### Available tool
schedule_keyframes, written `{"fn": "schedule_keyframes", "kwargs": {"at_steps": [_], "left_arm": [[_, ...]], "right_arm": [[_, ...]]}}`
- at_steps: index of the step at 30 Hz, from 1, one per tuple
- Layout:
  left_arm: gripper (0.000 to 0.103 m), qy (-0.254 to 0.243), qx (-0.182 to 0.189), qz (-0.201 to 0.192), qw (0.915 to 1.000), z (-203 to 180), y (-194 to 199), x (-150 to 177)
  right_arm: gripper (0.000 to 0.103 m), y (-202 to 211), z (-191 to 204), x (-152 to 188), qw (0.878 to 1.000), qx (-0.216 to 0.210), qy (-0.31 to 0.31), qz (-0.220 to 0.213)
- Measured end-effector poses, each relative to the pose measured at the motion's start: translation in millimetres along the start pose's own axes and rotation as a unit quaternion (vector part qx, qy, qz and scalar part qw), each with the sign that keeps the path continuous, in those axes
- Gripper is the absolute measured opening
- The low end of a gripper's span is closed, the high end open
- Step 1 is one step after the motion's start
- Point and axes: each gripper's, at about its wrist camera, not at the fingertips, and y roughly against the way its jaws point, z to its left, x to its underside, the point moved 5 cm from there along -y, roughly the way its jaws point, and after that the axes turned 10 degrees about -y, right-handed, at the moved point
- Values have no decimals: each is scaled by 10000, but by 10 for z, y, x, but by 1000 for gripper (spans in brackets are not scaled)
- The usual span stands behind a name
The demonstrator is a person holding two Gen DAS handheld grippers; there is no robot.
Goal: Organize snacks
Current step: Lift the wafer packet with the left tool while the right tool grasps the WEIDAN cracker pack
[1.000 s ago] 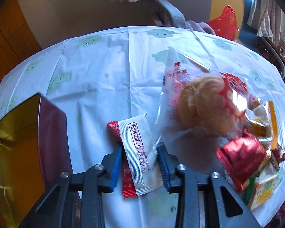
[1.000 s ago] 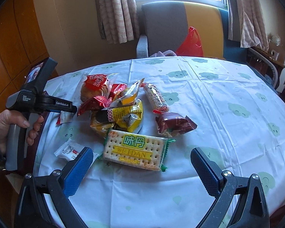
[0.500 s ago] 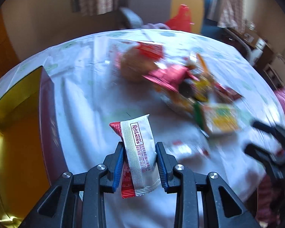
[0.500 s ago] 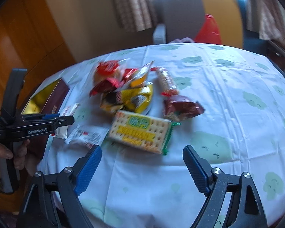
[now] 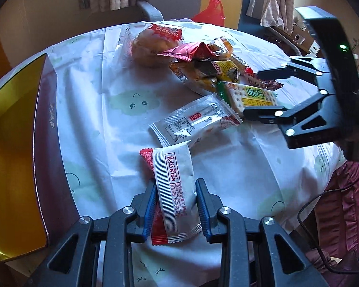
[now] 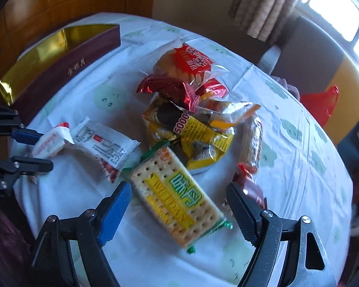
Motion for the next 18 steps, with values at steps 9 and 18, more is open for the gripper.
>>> {"fn": "schedule_keyframes", "kwargs": {"at_steps": [9, 18], "left_arm": [[37, 83, 99, -40, 9999, 57, -30, 32], [33, 107, 49, -163, 9998, 33, 25, 52]], "right_arm": [[54, -169, -65, 114, 9953, -380, -852, 254], [47, -123, -61, 232, 9948, -148, -1008, -37]]}}
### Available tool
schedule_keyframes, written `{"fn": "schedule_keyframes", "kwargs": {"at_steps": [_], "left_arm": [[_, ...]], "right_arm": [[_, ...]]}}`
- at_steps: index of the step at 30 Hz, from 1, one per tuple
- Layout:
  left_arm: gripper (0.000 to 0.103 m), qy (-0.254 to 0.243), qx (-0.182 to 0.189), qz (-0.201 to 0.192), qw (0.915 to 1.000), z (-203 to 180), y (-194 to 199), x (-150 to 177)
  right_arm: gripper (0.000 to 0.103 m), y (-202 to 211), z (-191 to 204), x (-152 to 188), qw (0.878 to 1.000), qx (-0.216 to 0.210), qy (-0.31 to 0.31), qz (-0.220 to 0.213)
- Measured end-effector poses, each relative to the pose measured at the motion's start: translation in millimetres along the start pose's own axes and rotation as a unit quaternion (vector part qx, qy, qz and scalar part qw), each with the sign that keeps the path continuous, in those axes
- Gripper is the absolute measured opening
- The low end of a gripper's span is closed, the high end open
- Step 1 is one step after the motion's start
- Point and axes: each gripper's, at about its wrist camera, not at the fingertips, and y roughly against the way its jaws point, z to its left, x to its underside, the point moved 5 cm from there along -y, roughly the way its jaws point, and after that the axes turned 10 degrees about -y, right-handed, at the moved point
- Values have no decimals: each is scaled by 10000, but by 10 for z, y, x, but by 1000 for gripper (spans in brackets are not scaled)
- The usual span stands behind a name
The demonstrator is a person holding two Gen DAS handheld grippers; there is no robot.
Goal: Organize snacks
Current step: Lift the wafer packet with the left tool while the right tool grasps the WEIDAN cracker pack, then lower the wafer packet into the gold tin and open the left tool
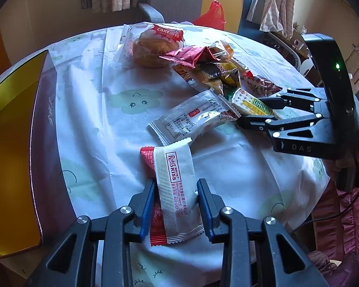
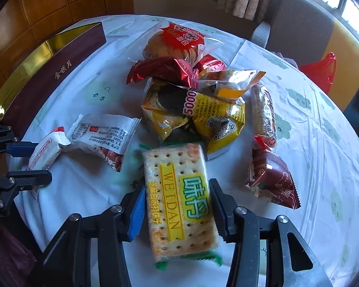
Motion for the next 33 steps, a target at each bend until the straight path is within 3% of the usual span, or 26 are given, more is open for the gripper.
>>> {"fn": "schedule_keyframes", "kwargs": {"at_steps": [4, 10, 14, 17, 23, 30, 33], "left_arm": [[30, 43, -48, -118, 9999, 16, 86, -22], [30, -112, 118, -1008, 9948, 24, 591, -148], [30, 324, 256, -1499, 9878, 311, 1010, -257], [30, 770, 29, -1660, 9831, 671, 1200, -337], [31, 1683, -766, -1083, 9768, 1635, 968, -453], [31, 1818, -1155, -533, 9751, 2171, 423, -695], [33, 1846, -1063, -416, 9762, 2273, 253, -840]], "right_arm": [[47, 0, 89, 31, 9998, 165, 2, -125], [47, 14, 114, 33, 9994, 202, -106, -254], [47, 43, 122, 60, 9991, 215, -159, -315], [47, 44, 119, 73, 9990, 218, -205, -345], [47, 52, 116, 85, 9985, 218, -305, -407], [47, 57, 115, 81, 9981, 240, -406, -407], [47, 55, 115, 80, 9978, 252, -455, -406]]}}
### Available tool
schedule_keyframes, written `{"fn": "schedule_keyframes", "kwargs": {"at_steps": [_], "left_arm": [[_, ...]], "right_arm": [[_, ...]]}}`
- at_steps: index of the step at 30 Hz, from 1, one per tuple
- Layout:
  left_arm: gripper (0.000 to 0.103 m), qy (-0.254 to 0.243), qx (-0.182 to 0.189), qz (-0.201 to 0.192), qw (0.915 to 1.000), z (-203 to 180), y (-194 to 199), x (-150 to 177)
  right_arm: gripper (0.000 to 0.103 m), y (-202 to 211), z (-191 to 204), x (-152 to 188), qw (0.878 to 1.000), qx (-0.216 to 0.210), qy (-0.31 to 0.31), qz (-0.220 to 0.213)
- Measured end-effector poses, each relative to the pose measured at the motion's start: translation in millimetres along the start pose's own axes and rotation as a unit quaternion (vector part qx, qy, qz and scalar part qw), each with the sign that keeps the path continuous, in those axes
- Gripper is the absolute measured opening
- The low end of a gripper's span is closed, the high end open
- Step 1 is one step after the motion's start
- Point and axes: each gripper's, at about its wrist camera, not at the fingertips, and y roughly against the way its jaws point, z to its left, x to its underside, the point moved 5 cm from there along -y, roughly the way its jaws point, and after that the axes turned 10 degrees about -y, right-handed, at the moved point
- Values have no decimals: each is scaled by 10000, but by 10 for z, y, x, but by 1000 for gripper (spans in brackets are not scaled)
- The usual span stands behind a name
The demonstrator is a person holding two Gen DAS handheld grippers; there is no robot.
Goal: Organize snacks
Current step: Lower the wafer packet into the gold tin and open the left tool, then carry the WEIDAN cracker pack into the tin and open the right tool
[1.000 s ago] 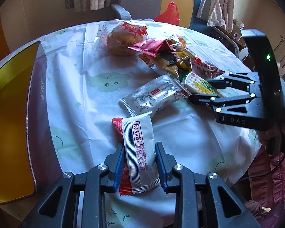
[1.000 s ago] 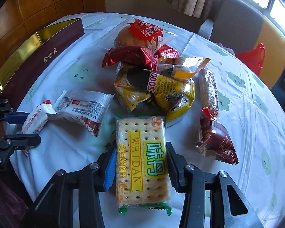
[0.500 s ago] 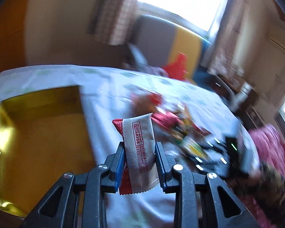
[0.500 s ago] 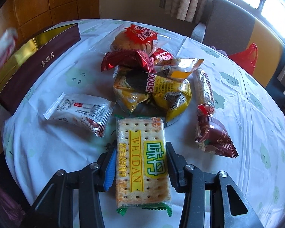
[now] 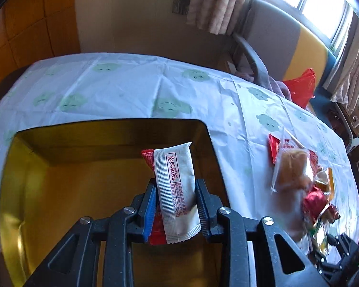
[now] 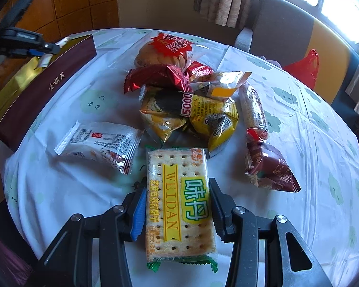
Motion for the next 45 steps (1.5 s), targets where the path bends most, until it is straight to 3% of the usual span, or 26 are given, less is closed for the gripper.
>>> {"fn": "schedule_keyframes", "kwargs": {"at_steps": [7, 18, 29, 35, 40, 45], "left_arm": [[37, -12, -225, 56, 9997, -38, -149, -64], [37, 201, -1156, -629, 9911, -86, 623, 492], [37, 160, -1480, -1025, 9835, -174, 1152, 972], [37, 202, -1572, -1070, 9815, -118, 1232, 1092], [37, 305, -1706, -1143, 9782, -54, 1297, 1166], [37, 369, -1859, -1211, 9744, 32, 1359, 1228]], "right_arm": [[47, -5, -7, 8, 9999, 22, -114, -42], [47, 7, 0, 27, 9996, 92, -256, -120], [47, 89, 11, 47, 9983, 239, -531, -50], [47, 353, -2, 4, 9954, 285, -864, -297], [47, 573, 233, -195, 9944, -273, -930, -418], [47, 584, 828, -439, 9914, -1145, -593, -216]]}}
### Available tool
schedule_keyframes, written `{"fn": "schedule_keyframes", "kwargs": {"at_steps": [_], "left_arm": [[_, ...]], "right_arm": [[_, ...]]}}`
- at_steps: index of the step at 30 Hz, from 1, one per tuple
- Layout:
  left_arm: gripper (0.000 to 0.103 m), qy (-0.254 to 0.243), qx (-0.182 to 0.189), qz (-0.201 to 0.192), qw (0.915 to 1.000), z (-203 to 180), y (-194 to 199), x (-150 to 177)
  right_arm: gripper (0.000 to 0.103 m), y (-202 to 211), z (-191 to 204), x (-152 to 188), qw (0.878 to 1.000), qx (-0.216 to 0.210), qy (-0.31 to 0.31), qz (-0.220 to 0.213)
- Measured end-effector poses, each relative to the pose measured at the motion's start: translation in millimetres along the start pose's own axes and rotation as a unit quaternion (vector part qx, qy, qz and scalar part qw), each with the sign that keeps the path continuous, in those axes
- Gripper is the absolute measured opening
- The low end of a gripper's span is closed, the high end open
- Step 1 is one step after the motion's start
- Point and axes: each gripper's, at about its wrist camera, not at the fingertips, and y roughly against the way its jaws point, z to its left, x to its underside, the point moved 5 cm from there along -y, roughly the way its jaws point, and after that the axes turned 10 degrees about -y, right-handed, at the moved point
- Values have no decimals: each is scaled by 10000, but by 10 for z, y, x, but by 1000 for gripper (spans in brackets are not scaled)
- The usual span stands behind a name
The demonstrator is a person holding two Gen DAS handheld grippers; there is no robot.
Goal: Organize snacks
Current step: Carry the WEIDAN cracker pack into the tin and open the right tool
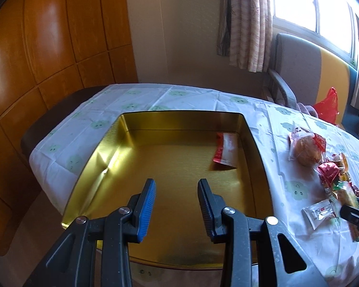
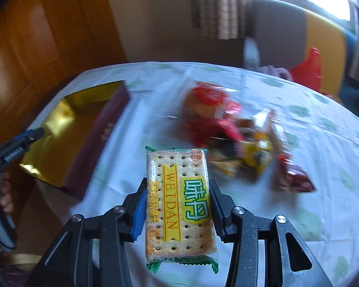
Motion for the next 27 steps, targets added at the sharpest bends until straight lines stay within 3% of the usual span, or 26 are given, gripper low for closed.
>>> {"fn": "schedule_keyframes", "kwargs": {"at_steps": [8, 16, 23, 27], "left_arm": [[37, 73, -213, -97, 9997, 155, 65, 18], [37, 138, -291, -65, 9995, 236, 48, 39], [37, 155, -292, -10, 9995, 239, 10, 75], [37, 183, -291, 34, 9994, 249, -16, 91]], "right_arm": [[47, -403, 859, -345, 9939, -988, -139, 477], [47, -760, 1277, -545, 9924, -974, -478, 575], [49, -1088, 1296, -644, 9914, -833, -760, 659], [57, -1131, 1274, -669, 9898, -910, -906, 621]]}}
